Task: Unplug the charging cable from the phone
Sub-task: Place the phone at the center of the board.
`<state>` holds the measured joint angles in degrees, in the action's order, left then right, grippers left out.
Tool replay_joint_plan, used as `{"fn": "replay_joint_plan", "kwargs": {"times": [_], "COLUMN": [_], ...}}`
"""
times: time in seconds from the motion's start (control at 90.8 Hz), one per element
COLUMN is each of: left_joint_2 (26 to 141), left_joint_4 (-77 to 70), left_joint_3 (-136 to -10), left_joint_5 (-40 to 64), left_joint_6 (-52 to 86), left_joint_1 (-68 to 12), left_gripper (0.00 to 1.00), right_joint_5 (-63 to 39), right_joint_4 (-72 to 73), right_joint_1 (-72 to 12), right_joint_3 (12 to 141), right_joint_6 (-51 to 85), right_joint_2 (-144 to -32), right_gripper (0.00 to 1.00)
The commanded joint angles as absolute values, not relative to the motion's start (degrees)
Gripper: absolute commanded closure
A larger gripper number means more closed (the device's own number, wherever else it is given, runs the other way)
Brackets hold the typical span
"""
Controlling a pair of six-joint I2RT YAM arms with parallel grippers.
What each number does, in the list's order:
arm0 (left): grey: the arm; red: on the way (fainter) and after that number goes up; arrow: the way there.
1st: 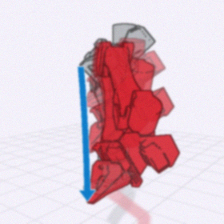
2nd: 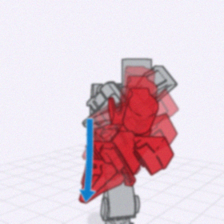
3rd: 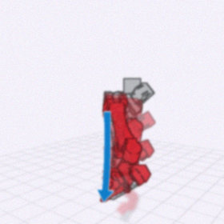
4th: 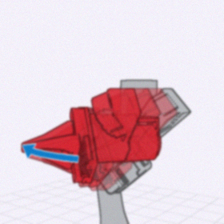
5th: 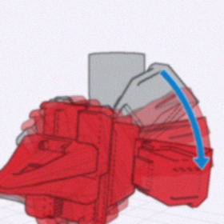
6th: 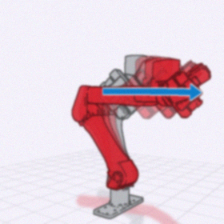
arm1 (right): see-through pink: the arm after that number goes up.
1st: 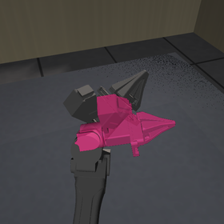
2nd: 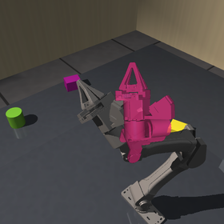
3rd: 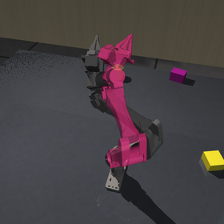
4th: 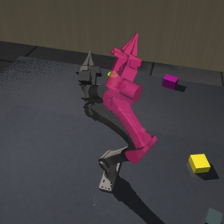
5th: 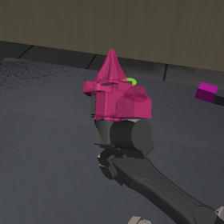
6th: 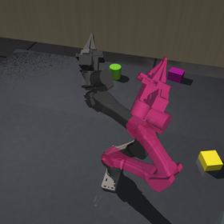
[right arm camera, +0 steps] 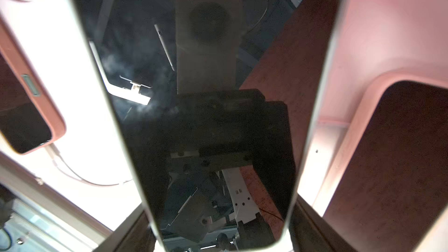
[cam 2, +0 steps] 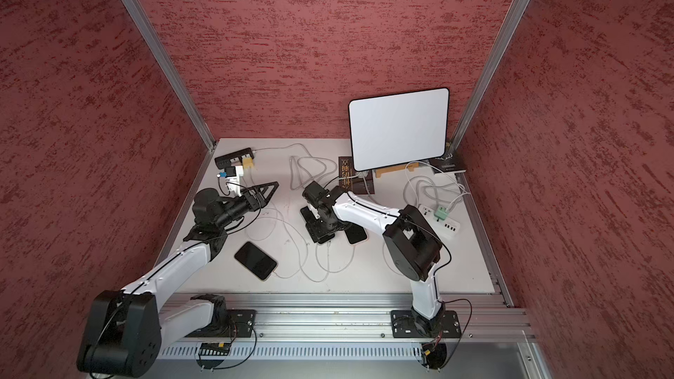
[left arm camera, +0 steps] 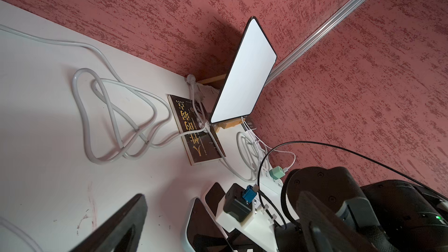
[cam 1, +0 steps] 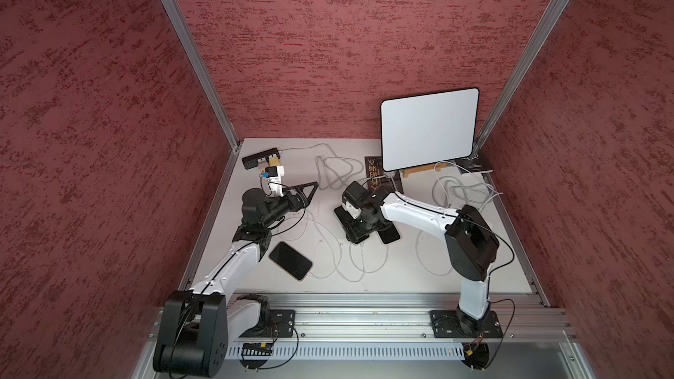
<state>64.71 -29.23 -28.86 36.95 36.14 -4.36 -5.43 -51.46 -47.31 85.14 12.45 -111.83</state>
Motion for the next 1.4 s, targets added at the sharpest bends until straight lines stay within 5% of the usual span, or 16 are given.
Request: {"fn": "replay_joint_plan", "kwargs": {"times": [0.0, 0.628, 0.848, 1.091, 1.388], "left_joint_2": [63.9, 61.55, 59.26, 56.96, 54.63], "left_joint_4": [-28.4, -25.58, -23.81, -21.72, -17.29], "left_joint_3": [-29.45, -29.27, -28.74, -28.3, -28.17], "left_joint_5": [35.8, 34.42, 33.11, 30.96, 25.78], "left_joint_6": [35.08, 35.1, 34.61, 34.23, 34.53], "left_joint_1": [-3.95, -3.18, -2.76, -2.08, -0.39], "left_gripper": [0.0, 0.0, 0.0, 0.0, 0.0], "right_joint_5": [0.17, 2.49, 2.37, 1.9, -1.21], "right_joint_4": [-55.46, -59.5, -59.28, -58.17, -53.82], "right_joint_1": [-48.14, -49.13, -49.13, -49.3, -52.27], "right_joint_3": [88.23, 90.32, 90.52, 90.53, 90.09], "right_joint_6": [11.26, 10.44, 10.34, 9.68, 7.57], "right_joint_2": [-113.4, -119.86, -120.41, -119.12, -113.93], "right_gripper": [0.73, 0.62, 0.45, 0.02, 0.01]}}
